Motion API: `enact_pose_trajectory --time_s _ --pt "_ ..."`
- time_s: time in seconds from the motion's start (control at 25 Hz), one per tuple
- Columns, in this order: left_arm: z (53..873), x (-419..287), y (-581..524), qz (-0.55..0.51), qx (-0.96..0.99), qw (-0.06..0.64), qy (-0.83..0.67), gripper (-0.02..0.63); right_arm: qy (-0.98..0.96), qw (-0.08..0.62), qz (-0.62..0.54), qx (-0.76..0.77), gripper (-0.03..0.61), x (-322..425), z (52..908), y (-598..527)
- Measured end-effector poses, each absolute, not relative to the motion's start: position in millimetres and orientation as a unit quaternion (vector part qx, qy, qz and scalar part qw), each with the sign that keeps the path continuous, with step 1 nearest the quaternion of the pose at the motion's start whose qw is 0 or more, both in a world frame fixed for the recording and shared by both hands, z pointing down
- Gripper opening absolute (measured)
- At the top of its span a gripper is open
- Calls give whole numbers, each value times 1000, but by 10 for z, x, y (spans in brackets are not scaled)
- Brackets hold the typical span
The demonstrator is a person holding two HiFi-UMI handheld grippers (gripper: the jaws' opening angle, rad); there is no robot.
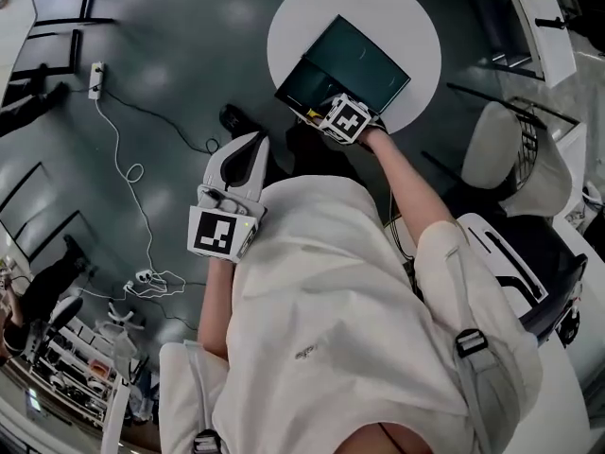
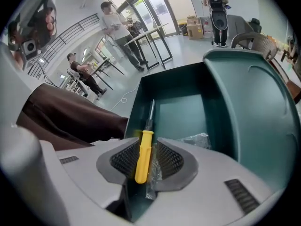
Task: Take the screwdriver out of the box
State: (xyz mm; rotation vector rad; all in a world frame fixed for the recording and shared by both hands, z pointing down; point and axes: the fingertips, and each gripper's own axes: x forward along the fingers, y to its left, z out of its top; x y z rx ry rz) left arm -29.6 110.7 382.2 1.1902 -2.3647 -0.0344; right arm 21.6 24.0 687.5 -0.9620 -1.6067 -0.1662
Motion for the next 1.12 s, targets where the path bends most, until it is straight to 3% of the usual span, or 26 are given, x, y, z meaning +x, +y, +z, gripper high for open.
enact_pose_trajectory --time_s 0.6,0.84,1.0,1.12 --pt "3864 -309 1684 -24 378 255 -890 11 -639 639 -68 -423 143 84 6991 312" --pt "3895 -295 1754 -29 378 253 -890 11 -656 622 -113 -413 111 17 6961 287" --pt "3897 -275 1762 -30 380 250 -890 11 -679 615 -115 -384 53 -73 6941 202" --pt "3904 -271 1789 -30 380 251 -890 11 -680 613 -103 -388 76 -59 6910 249"
